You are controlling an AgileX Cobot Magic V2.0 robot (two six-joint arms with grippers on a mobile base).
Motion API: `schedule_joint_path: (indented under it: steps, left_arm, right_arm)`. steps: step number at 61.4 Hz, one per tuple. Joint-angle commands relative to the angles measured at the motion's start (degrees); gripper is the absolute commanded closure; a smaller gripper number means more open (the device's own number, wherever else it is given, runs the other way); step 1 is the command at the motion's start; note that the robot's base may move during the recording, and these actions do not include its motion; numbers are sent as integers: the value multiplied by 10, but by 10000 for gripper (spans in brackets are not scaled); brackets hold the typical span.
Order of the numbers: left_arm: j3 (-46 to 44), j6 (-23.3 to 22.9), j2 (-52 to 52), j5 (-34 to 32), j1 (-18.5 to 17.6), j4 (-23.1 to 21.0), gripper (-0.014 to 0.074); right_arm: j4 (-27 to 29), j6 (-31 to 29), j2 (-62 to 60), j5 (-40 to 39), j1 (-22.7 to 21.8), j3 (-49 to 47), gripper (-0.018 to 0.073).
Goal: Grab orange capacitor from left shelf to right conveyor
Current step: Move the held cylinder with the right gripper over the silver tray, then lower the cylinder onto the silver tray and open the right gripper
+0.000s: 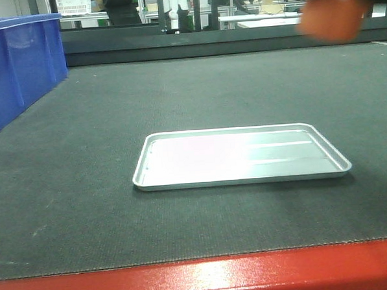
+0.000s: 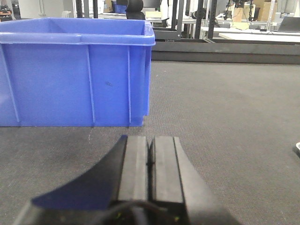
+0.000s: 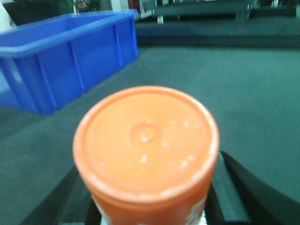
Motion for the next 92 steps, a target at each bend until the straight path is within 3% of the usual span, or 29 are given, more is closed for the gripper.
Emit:
schedule_joint_path:
  steps: [1, 12, 25, 30, 43, 48, 63, 72, 92]
  left_arm:
    - [12, -4, -5, -53, 0, -1, 722]
    - [12, -4, -5, -53, 0, -1, 722]
    - [12, -4, -5, -53, 0, -1, 722]
    - [12, -4, -5, -53, 0, -1, 722]
    - [12, -4, -5, -53, 0, -1, 722]
    - [12, -4, -5, -53, 0, -1, 722]
    - [12, -4, -5, -53, 0, -1, 722]
    - [12, -4, -5, -53, 0, -1, 722]
    - [12, -4, -5, -53, 0, -1, 722]
  right_arm:
    - [0, -3, 73, -132, 0, -36, 513]
    - [-15, -9, 219, -254, 0, -63, 511]
    - [-15, -9, 309, -292, 0, -65, 494]
    - [-15, -9, 326, -292, 0, -65, 407]
    - [-15, -9, 336, -305, 0, -66, 37]
    - [-10, -9, 336, -306, 0, -66, -29]
    - [-6, -9, 336, -302, 0, -66, -41]
    - [-6, -9, 329, -340, 0, -66, -41]
    - [-8, -9, 234, -335, 0, -65, -41]
